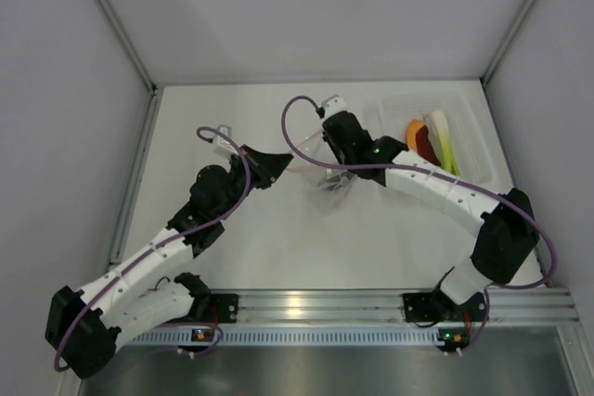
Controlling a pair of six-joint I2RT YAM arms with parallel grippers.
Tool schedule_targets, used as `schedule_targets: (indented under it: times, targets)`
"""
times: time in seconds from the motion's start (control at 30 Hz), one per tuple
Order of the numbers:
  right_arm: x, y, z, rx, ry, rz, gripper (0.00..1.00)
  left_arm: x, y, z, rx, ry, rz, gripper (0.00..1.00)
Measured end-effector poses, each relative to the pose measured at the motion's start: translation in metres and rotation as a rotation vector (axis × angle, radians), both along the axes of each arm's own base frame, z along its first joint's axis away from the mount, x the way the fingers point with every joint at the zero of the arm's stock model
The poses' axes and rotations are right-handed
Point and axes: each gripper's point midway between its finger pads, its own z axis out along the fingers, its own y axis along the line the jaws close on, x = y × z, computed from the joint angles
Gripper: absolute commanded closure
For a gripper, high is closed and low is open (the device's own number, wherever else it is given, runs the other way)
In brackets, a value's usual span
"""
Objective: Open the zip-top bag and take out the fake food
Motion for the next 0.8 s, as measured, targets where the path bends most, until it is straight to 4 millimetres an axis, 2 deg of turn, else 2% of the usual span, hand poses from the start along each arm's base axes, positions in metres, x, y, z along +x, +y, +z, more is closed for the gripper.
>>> schedule_targets:
  times: [0.13, 0.2, 0.3, 0.37, 0.47, 0.53, 0.73, 0.8]
  targets:
    - [-0.010, 0.001, 0.010, -0.182, 0.033, 0.025, 0.68, -0.007, 0.009, -0.030, -0.010, 0.044, 0.021, 1.00]
    - [-0.012, 0.005, 0.013, -0.283, 0.040, 0.027, 0.68, -0.010, 0.018, -0.035, -0.018, 0.046, 0.048, 1.00]
    - [-0.014, 0.011, 0.019, -0.385, 0.035, 0.028, 0.66, -0.013, 0.034, -0.029, -0.025, 0.020, 0.102, 1.00]
    - [-0.019, 0.019, 0.023, -0.399, 0.033, 0.050, 0.64, -0.016, 0.045, -0.022, -0.019, -0.007, 0.140, 1.00]
    - [-0.024, 0.028, 0.020, -0.375, 0.056, 0.089, 0.63, -0.017, 0.051, -0.021, 0.006, -0.017, 0.160, 1.00]
    - [-0.028, 0.032, 0.006, -0.341, 0.096, 0.108, 0.64, -0.016, 0.052, -0.025, 0.022, -0.010, 0.164, 1.00]
    - [-0.049, 0.038, -0.063, -0.206, 0.259, 0.103, 0.63, -0.016, 0.049, -0.065, 0.098, 0.090, 0.149, 1.00]
    - [-0.054, 0.042, -0.069, -0.163, 0.286, 0.090, 0.59, -0.016, 0.049, -0.072, 0.113, 0.107, 0.146, 1.00]
